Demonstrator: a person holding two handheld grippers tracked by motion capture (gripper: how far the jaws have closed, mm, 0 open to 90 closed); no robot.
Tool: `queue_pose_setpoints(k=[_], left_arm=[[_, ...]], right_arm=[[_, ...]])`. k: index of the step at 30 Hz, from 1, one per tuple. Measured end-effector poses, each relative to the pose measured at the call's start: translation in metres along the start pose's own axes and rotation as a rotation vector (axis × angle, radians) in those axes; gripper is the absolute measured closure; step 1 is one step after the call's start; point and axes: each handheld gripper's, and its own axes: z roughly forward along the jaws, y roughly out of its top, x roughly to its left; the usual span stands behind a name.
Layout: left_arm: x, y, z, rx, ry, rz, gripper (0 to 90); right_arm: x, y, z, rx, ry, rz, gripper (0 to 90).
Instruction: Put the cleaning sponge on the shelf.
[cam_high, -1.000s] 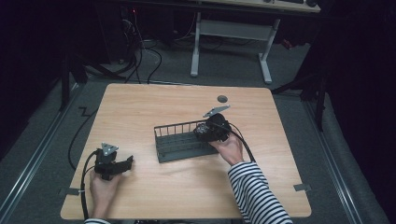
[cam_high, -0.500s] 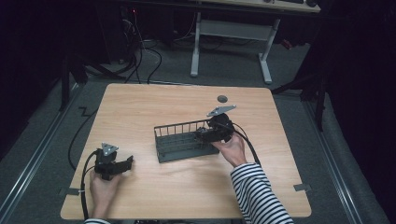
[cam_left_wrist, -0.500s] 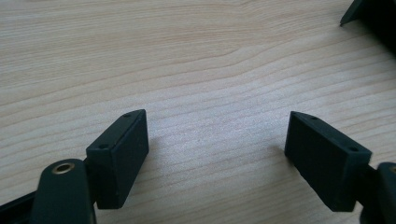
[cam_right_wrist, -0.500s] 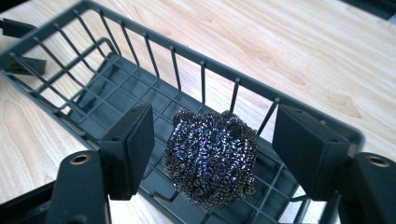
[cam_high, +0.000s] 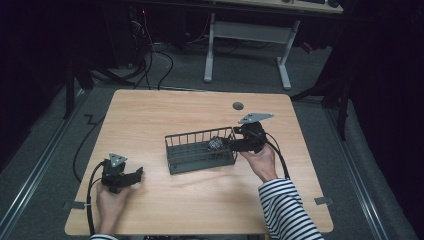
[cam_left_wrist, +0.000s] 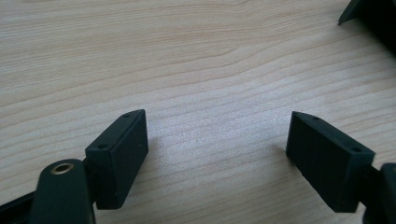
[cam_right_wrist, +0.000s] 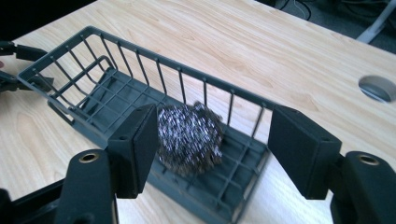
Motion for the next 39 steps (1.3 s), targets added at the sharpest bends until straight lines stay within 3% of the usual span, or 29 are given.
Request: queue_pose_setpoints(k=[5,20,26,32,35,39], left_arm=[[0.0,0.0,0.0,0.001,-0.001,0.002,21.5],[0.0,0.0,0.0,0.0,0.0,0.002,21.5],[0.0,0.0,0.0,0.001,-0.001,0.001,21.5],[0.0,0.0,0.0,0.0,0.0,0.001,21.5],[0.0,0.0,0.0,0.001,-0.001,0.002,21.5],[0.0,0.0,0.0,0.001,-0.001,0.002,21.5]], right_arm=[[-0.008,-0.01,-0.011,0.023,-0.043,-0.004,33.5],[-0.012,-0.026,-0.048,-0.045,-0.07,0.012,35.9],[-0.008,-0.033,-0.063,-0.061,-0.086,-0.008,36.8],[-0.013,-0.045,-0.074,-0.076,-0.087,0.032,37.2],[-0.014,-0.051,-0.081,-0.098,-0.066,0.068,37.4],[-0.015,-0.059,-0.087,-0.108,-0.08,0.07,37.7]])
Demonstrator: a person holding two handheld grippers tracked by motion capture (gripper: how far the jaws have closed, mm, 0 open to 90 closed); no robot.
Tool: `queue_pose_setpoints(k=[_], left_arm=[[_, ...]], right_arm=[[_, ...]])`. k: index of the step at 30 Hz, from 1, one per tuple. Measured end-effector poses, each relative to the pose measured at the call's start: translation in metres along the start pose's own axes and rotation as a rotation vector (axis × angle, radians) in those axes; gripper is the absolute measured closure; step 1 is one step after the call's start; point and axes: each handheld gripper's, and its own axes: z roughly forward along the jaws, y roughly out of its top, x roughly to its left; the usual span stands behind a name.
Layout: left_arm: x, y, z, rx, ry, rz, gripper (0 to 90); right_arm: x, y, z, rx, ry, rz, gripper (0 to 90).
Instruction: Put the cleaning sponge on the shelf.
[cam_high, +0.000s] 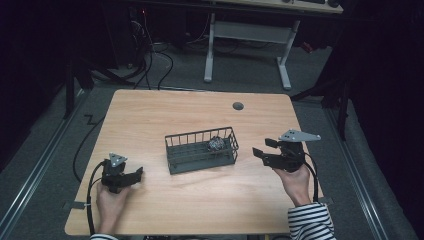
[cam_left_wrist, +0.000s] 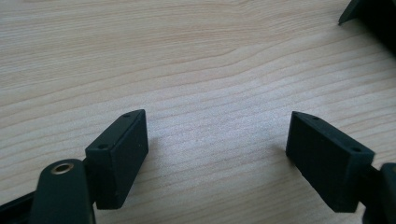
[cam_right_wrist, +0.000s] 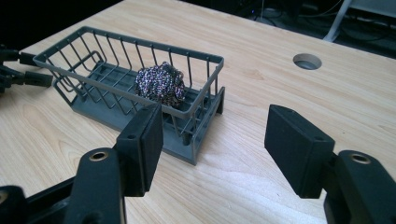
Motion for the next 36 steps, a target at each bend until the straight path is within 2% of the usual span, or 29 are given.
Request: queue_pose_setpoints(k=[8,15,22,29,36], left_arm=[[0.0,0.0,0.0,0.0,0.0,0.0,21.6],[0.0,0.0,0.0,0.0,0.0,0.0,21.5],[0.0,0.0,0.0,0.0,0.001,0.0,21.5],[0.0,0.0,0.0,0.0,0.001,0.0,21.5],[0.0,0.0,0.0,0.0,0.001,0.0,21.5]], right_arm=[[-0.003,-0.019,-0.009,-0.021,-0.012,0.035,37.9],[-0.004,-0.037,-0.011,-0.03,-0.029,0.05,37.5],[-0.005,-0.058,-0.005,-0.026,-0.029,0.084,37.4],[-0.004,-0.071,0.002,-0.021,-0.027,0.102,37.4],[-0.003,-0.084,0.015,0.006,-0.019,0.125,37.3]])
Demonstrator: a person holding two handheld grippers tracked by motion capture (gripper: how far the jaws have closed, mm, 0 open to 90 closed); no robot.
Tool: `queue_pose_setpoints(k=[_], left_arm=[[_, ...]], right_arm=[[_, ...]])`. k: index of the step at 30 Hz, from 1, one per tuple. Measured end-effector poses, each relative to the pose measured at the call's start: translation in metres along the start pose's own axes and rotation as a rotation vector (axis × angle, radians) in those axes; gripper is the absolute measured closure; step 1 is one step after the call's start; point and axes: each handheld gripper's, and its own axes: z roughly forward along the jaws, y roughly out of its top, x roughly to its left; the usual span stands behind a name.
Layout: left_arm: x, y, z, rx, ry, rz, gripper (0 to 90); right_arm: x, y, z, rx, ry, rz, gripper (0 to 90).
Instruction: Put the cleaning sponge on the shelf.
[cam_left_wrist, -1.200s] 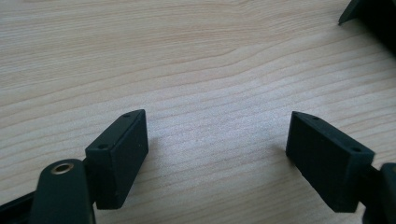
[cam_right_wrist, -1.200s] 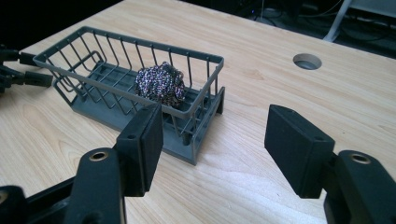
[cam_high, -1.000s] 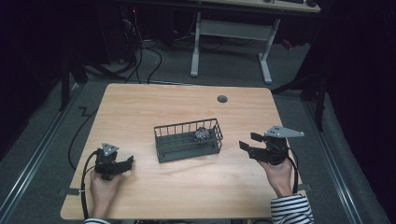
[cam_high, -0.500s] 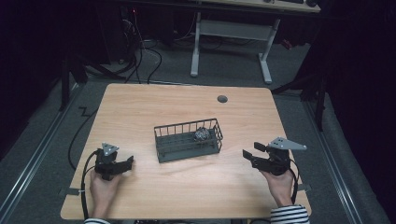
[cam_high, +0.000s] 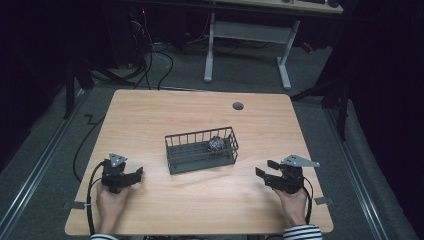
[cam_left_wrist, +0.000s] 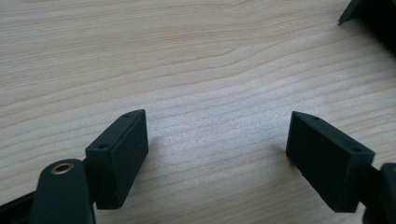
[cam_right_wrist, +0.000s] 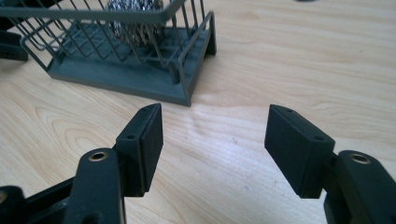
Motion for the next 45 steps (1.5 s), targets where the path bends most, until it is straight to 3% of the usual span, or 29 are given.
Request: queue_pose_setpoints(k=[23,36,41,43,45], left_arm=[[0.0,0.0,0.0,0.0,0.0,0.0,21.5],[0.0,0.0,0.0,0.001,0.0,0.0,21.5],[0.0,0.0,0.0,0.0,-0.001,0.0,21.5],[0.0,0.0,0.0,-0.001,-0.001,-0.002,21.7],[0.0,0.0,0.0,0.0,-0.002,0.001,21.8]], right_arm=[[0.01,-0.028,0.031,0.069,0.007,0.017,37.5],[0.023,-0.036,0.047,0.125,-0.033,-0.057,36.2],[0.027,-0.036,0.049,0.145,-0.065,-0.099,35.6],[0.032,-0.036,0.051,0.158,-0.099,-0.146,34.7],[0.032,-0.036,0.051,0.159,-0.101,-0.142,34.4]])
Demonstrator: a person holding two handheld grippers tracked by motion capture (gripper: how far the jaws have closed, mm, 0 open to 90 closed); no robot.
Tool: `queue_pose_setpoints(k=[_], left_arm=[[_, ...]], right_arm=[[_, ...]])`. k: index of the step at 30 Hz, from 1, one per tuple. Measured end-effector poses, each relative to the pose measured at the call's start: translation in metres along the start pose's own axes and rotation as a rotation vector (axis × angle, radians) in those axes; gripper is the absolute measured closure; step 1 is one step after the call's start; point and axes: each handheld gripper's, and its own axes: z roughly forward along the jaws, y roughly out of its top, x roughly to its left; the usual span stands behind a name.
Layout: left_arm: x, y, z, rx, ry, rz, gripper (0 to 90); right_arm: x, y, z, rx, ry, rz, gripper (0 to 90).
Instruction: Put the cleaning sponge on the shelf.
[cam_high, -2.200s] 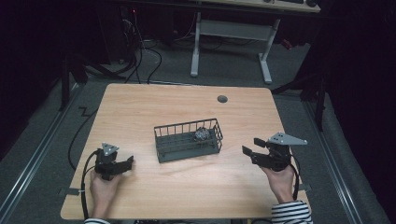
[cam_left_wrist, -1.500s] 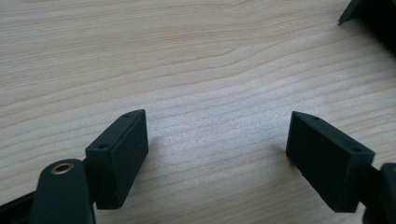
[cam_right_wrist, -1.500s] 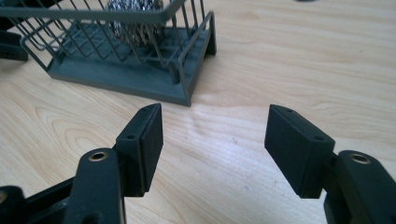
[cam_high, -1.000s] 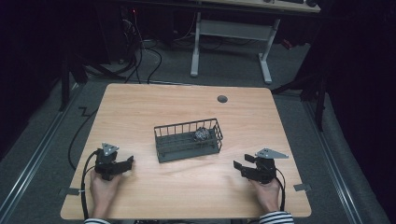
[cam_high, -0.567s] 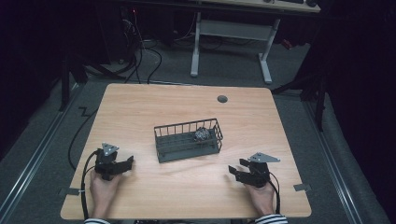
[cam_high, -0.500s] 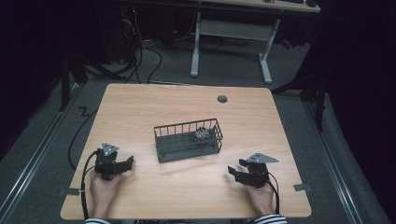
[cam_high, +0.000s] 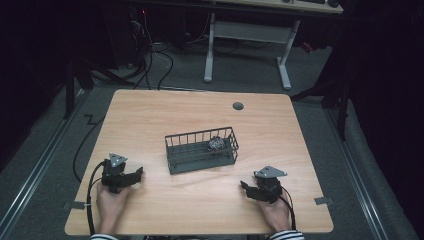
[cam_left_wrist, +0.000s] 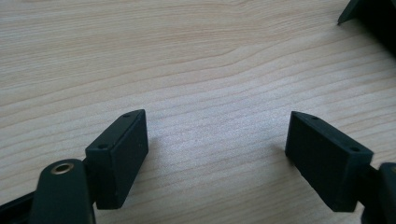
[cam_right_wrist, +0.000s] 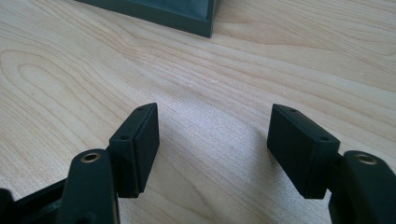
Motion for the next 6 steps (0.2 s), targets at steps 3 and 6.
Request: queue_pose_setpoints(k=[3,6], left_arm=[[-0.0001,0.0,-0.0001,0.001,-0.001,0.002,21.8],[-0.0004,-0.0001,-0.0001,0.0,0.0,0.002,21.8]], right_arm=[[0.0,0.0,0.0001,0.0,0.0,-0.001,34.0],[-0.0001,0.0,0.0001,0.0,-0.001,-0.001,34.0]])
